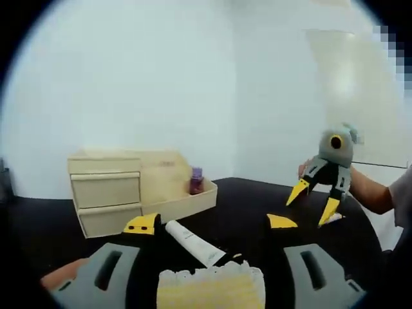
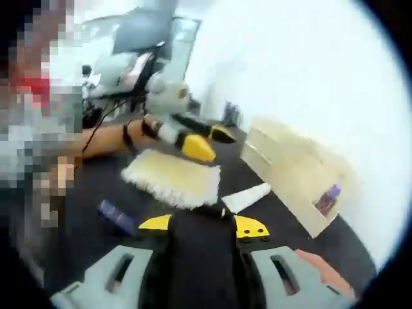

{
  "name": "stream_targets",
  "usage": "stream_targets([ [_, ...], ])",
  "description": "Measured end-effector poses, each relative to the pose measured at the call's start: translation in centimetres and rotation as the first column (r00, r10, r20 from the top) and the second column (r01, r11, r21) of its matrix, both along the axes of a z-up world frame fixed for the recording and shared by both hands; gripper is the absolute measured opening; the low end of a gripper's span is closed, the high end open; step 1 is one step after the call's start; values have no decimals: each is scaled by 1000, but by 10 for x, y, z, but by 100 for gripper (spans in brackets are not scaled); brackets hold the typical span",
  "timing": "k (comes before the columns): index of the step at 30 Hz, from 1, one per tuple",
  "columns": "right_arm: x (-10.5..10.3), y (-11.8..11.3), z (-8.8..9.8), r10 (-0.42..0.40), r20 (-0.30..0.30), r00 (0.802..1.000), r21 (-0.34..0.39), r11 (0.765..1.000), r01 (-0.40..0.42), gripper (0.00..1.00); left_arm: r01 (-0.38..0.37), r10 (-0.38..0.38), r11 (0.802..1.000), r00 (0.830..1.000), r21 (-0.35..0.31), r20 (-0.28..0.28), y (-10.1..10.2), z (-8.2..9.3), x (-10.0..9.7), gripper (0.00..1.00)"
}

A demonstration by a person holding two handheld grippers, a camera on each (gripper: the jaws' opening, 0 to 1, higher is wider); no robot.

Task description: Open the drawer, pick up the cosmetic bottles from the table one by one, place them into the drawer, release the gripper, close the drawer, and move the gripper away

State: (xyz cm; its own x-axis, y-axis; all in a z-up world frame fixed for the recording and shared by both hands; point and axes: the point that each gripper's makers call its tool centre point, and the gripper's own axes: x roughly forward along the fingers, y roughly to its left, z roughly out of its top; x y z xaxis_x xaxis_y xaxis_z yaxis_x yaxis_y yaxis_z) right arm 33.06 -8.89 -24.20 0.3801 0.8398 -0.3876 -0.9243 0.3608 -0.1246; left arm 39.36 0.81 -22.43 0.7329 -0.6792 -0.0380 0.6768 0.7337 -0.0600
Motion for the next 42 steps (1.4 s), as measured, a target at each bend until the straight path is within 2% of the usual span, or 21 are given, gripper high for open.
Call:
stream_targets([
  [1, 15, 1, -6, -79, -2, 997, -7, 997, 79, 30, -8, 8, 1000, 1000, -3, 0, 1, 0, 1, 58],
  [2, 29, 3, -8, -126, 54, 991, -11, 992, 127, 28, -14, 14, 1000, 1000, -3, 0, 2, 0, 2, 58],
  [3, 35, 6, -17, -156, 50, 986, -22, 987, 158, 25, -30, 30, 1000, 1000, 3, 1, 5, -1, 4, 58],
  [4, 38, 11, -27, -172, 15, 985, -35, 984, 172, 24, -65, 64, 998, 998, 10, 6, 10, 0, 8, 58],
  [7, 31, 40, -38, -128, -86, 988, 47, 990, 133, 25, -162, 161, 986, 986, 32, 40, 25, 4, 17, 58],
  [9, 29, 53, -42, -122, -111, 986, 56, 990, 129, 25, -267, 260, 961, 961, 69, 90, 40, 10, 23, 61],
  [10, 29, 56, -42, -119, -105, 987, 61, 990, 126, 26, -315, 301, 943, 944, 109, 133, 46, 13, 24, 64],
  [12, 30, 66, -43, -126, -105, 986, 73, 988, 134, 26, -460, 422, 874, 878, 156, 225, 64, 24, 27, 70],
  [13, 35, 69, -39, -149, -75, 986, 96, 983, 156, 25, -490, 440, 853, 859, 177, 261, 66, 28, 26, 72],
  [14, 37, 71, -35, -165, -52, 985, 123, 978, 170, 24, -540, 465, 815, 825, 208, 321, 72, 34, 26, 72],
  [15, 34, 73, -37, -154, -64, 986, 116, 980, 161, 24, -583, 483, 778, 794, 233, 369, 76, 40, 24, 72],
  [17, 30, 80, -38, -132, -99, 986, 136, 980, 145, 24, -632, 486, 727, 751, 270, 447, 77, 47, 15, 71],
  [21, 31, 89, -52, -129, -117, 985, 115, 983, 142, 25, -676, 467, 682, 696, 278, 546, 79, 67, 12, 70],
  [22, 32, 89, -54, -130, -122, 984, 111, 983, 143, 26, -673, 449, 681, 695, 289, 562, 76, 68, 10, 70],
  [23, 32, 90, -56, -123, -132, 984, 116, 984, 139, 26, -696, 444, 659, 667, 287, 599, 75, 74, 7, 71],
  [24, 32, 92, -57, -121, -161, 980, 129, 981, 142, 27, -705, 429, 644, 653, 295, 623, 74, 77, 6, 72],
  [29, 34, 91, -66, -128, -193, 973, 107, 983, 150, 27, -714, 375, 634, 619, 296, 690, 57, 87, -3, 73],
  [32, 29, 92, -72, -118, -284, 952, 111, 982, 155, 27, -709, 352, 645, 608, 287, 711, 47, 92, -10, 73],
  [35, 32, 93, -74, -123, -285, 950, 107, 981, 160, 27, -712, 332, 641, 595, 287, 732, 41, 94, -14, 72],
  [39, 30, 99, -76, -105, -284, 953, 80, 988, 132, 25, -712, 325, 639, 592, 290, 738, 39, 95, -14, 72],
  [42, 29, 102, -76, -89, -284, 954, 81, 990, 117, 23, -728, 320, 623, 573, 288, 755, 41, 98, -16, 71],
])
